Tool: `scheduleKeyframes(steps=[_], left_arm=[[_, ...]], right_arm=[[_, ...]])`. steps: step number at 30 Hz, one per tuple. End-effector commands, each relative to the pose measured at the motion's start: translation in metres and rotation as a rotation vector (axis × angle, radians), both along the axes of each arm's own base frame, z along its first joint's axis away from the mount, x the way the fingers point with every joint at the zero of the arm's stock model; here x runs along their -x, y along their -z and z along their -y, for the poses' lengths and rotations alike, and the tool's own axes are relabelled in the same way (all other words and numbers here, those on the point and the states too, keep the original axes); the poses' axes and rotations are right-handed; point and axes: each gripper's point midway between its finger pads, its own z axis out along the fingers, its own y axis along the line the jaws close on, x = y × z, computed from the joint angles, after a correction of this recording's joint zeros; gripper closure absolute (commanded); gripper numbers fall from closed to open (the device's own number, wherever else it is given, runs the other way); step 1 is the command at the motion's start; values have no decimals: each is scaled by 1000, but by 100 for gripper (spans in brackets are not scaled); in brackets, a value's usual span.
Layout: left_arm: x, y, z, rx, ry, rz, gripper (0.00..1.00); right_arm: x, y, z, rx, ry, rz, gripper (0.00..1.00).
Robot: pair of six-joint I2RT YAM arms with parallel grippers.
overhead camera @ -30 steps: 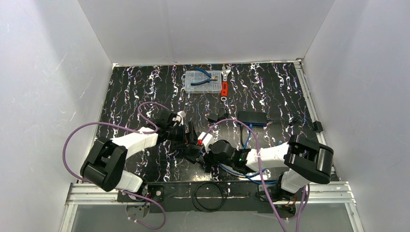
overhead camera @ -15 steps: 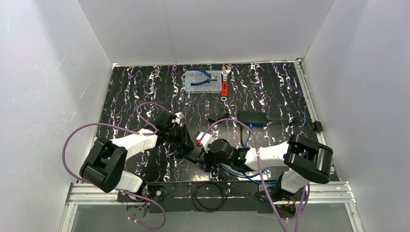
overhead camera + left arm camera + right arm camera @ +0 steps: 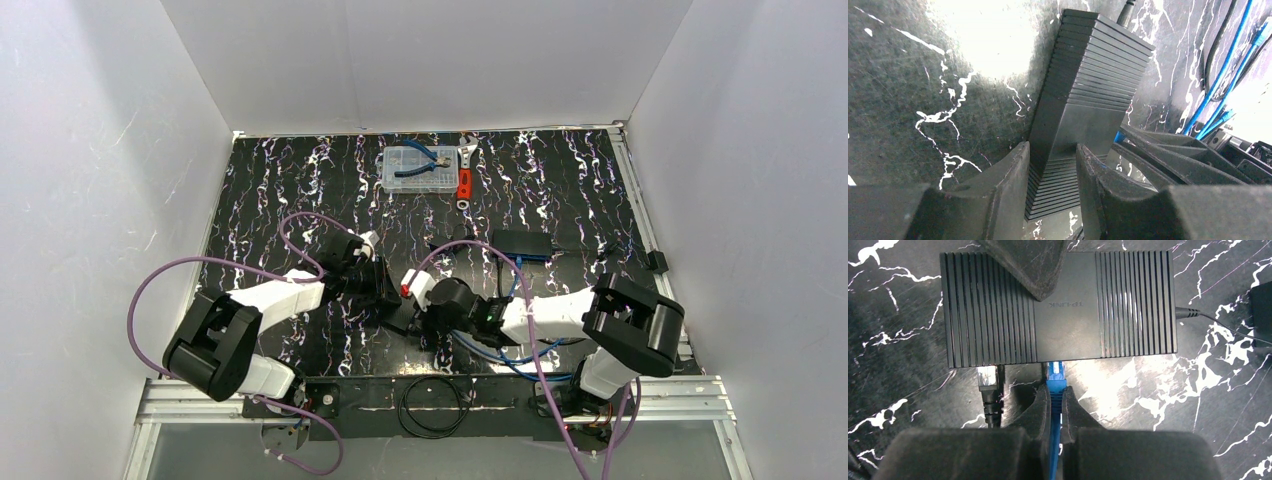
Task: Insert the plug into the switch port
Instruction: Insert the connector into the switch port.
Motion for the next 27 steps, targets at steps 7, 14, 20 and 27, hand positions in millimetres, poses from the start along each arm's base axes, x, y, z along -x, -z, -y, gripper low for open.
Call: scheduleKeyframes(steps=[7,14,20,27], left_arm=[[57,-3,18,96,135,-156,81],[48,-9,16,64,115,-126,64],[33,-23,7,-14,84,-61,42],[17,-47,-13,-128,29,33,19]], right_arm=[[-27,-118,-93,-387,-135,132,99],[-7,-79,-71,-245,-173,20,99],[5,-50,-48,-130,-170,-53,99],[-8,-46,-24,-94,-78,-33,99]])
